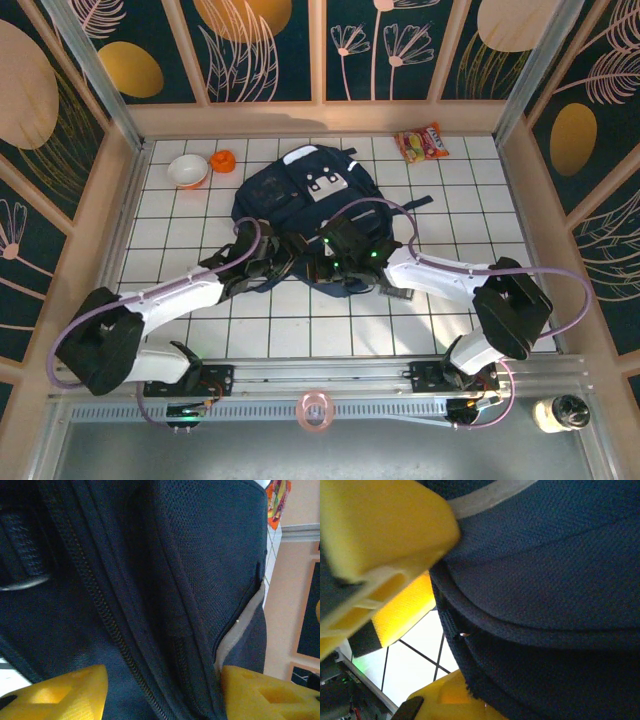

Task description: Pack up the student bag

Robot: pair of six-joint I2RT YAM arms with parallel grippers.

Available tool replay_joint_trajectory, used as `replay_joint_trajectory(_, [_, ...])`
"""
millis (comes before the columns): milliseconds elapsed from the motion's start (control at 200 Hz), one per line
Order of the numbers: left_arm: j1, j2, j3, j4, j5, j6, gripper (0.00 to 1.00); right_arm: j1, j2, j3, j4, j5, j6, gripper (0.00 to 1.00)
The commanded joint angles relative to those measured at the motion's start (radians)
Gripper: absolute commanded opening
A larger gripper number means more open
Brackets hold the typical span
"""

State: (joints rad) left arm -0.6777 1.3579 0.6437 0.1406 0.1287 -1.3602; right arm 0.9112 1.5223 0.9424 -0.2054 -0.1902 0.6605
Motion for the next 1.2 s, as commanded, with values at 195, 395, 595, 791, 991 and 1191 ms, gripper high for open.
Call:
replay_joint_trajectory(195, [0.017,0.005,0.106,-0.139,-0.107,0.047,0.00,-0.075,-0.082,-0.008,-0.130,0.053,-0.077,0.00])
replay_joint_trajectory(395, [0.105,-0.075,0.081,-0.227,-0.125,0.162,0.00,-0.194,-0.157,-0.042,-0.270,0.081,-0.165,0.00])
replay_joint_trajectory(595, [0.182,-0.122,0.082,-0.318,-0.121,0.302,0.00,-0.270,-0.161,-0.030,-0.309,0.060,-0.263,0.00])
replay_joint_trajectory(791, [0.265,-0.121,0.126,-0.377,-0.135,0.445,0.00,-0.243,-0.142,-0.021,-0.243,-0.023,-0.269,0.00])
replay_joint_trajectory(991, [0.398,-0.076,0.202,-0.390,-0.146,0.582,0.00,-0.127,-0.116,-0.016,-0.120,-0.074,-0.188,0.00])
replay_joint_trajectory(1191, [0.408,-0.072,0.257,-0.374,-0.098,0.651,0.44,-0.081,-0.054,0.007,-0.010,-0.097,-0.127,0.00])
